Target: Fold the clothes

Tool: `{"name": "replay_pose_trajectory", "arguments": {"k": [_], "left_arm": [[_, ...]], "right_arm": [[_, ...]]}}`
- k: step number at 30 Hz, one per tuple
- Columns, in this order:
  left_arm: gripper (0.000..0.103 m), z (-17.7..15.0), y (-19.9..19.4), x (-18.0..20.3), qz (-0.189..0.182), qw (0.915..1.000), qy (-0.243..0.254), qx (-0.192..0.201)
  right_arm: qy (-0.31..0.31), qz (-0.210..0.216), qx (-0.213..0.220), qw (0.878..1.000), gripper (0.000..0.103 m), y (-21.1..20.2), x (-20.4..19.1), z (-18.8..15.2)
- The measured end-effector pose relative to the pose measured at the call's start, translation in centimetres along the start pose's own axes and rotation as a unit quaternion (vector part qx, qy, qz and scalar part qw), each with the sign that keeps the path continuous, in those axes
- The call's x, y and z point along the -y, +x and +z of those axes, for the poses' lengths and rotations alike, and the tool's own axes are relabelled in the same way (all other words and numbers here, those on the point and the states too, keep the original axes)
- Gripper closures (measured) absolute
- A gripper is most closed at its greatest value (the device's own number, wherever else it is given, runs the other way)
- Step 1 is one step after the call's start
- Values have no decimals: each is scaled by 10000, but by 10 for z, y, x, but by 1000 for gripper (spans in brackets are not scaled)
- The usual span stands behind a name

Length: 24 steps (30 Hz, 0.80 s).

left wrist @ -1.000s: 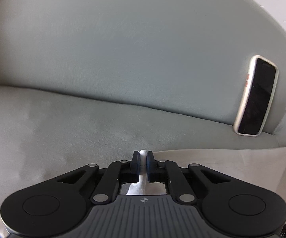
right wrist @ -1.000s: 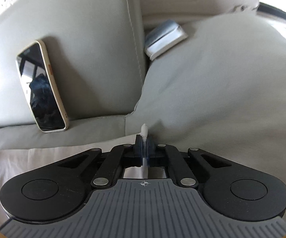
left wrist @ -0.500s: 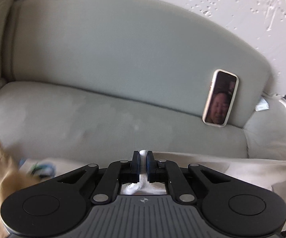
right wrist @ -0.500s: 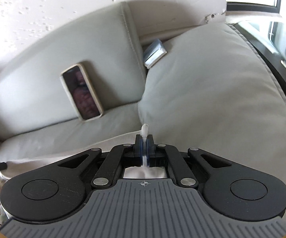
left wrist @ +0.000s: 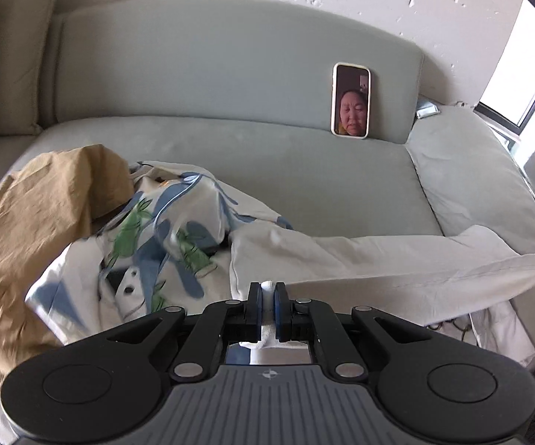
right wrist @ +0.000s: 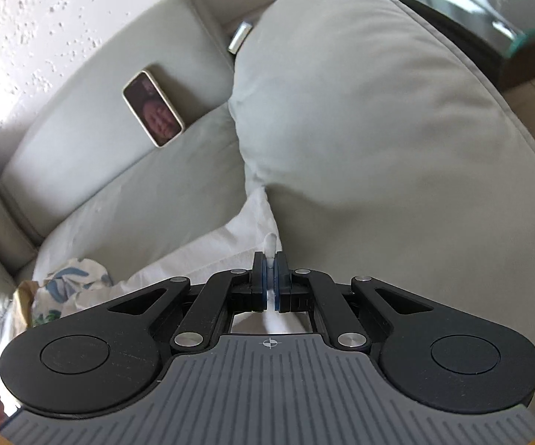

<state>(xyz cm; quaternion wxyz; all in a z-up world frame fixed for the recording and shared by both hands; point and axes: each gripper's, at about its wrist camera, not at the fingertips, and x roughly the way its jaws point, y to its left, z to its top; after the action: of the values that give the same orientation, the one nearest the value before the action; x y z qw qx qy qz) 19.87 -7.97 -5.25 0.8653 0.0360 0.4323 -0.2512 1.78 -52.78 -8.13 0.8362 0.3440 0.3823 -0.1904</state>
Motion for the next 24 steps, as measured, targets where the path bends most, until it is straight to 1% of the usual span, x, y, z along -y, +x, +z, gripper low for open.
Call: {"name": "replay_pose_trajectory", "arguments": {"k": [3, 7, 11, 15, 17, 18, 19, 20, 21, 22, 23, 24], "left_arm": [[99, -17, -5, -10, -16, 9992, -375, -155], [99, -37, -3, -15, 51, 9976, -557, -420], [99, -57, 0, -9, 118, 9971, -502, -563], [99, -69, -1, -9, 147, 9970, -506, -566], [98, -74, 2, -13, 135, 9960, -597, -649], [95, -77, 5, -17, 156, 9947, -727, -717], [86, -79, 6, -21, 221, 9924, -897, -816], [80, -81, 6, -24, 288, 9896, -1059, -935], [67, -84, 3, -27, 352, 9868, -1208, -1016], [62, -89, -5, -29, 431, 9848, -1347, -1005], [63, -93, -17, -29, 434, 9852, -1411, -874], [63, -97, -30, -28, 409, 9860, -1449, -712]], "right_arm": [[101, 57, 49, 9999, 100, -12, 9, -19], [306, 167, 11, 9994, 100, -24, 27, -40], [361, 46, -158, 9992, 100, -21, 39, -60], [408, -23, -111, 9991, 100, -23, 45, -72], [382, -55, -121, 9992, 100, -23, 47, -77], [381, -93, -153, 9991, 100, -22, 48, -78], [386, -136, -187, 9990, 100, -20, 49, -79], [437, -213, -227, 9986, 96, -20, 51, -81], [491, -248, -220, 9982, 80, -24, 53, -82], [544, -282, -213, 9979, 73, -28, 55, -84], [597, -317, -205, 9975, 62, -32, 58, -86], [629, -355, -176, 9972, 61, -37, 59, -87]]}}
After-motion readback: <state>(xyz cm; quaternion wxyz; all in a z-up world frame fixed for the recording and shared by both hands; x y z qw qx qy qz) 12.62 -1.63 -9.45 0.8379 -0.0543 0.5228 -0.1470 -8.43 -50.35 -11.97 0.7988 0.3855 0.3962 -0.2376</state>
